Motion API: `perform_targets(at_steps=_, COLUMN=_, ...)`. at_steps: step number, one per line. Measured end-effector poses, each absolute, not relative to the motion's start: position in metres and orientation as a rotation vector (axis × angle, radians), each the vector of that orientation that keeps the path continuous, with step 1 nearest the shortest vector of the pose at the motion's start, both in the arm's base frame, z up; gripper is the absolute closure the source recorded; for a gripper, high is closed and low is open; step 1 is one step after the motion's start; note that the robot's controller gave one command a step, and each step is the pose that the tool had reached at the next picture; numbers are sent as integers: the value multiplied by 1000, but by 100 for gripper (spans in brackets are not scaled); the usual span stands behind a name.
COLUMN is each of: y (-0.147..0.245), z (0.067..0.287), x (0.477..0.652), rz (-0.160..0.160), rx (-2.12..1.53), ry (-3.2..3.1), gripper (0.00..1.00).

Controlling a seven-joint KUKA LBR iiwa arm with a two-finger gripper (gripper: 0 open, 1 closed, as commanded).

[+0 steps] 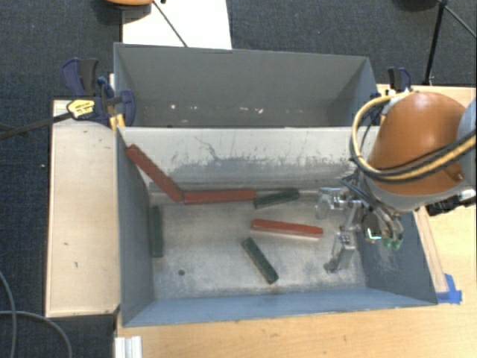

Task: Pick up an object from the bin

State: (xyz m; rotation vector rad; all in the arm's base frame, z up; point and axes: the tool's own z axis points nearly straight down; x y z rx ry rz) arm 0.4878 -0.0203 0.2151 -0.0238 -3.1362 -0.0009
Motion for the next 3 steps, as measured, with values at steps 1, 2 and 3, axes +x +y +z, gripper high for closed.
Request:
perform_targets(at_steps=1, y=-20, z=218, x=489, rz=0, rx=-23, ry=-3144, gripper=0)
perform_targets(at_steps=2, y=-27, z=175, x=503, rz=0, rx=-46, ry=-3153, gripper=0)
perform_targets(at_steps=3, y=-40, z=114, x=524, rz=-1, rx=-185, ry=-3143, gripper=0)
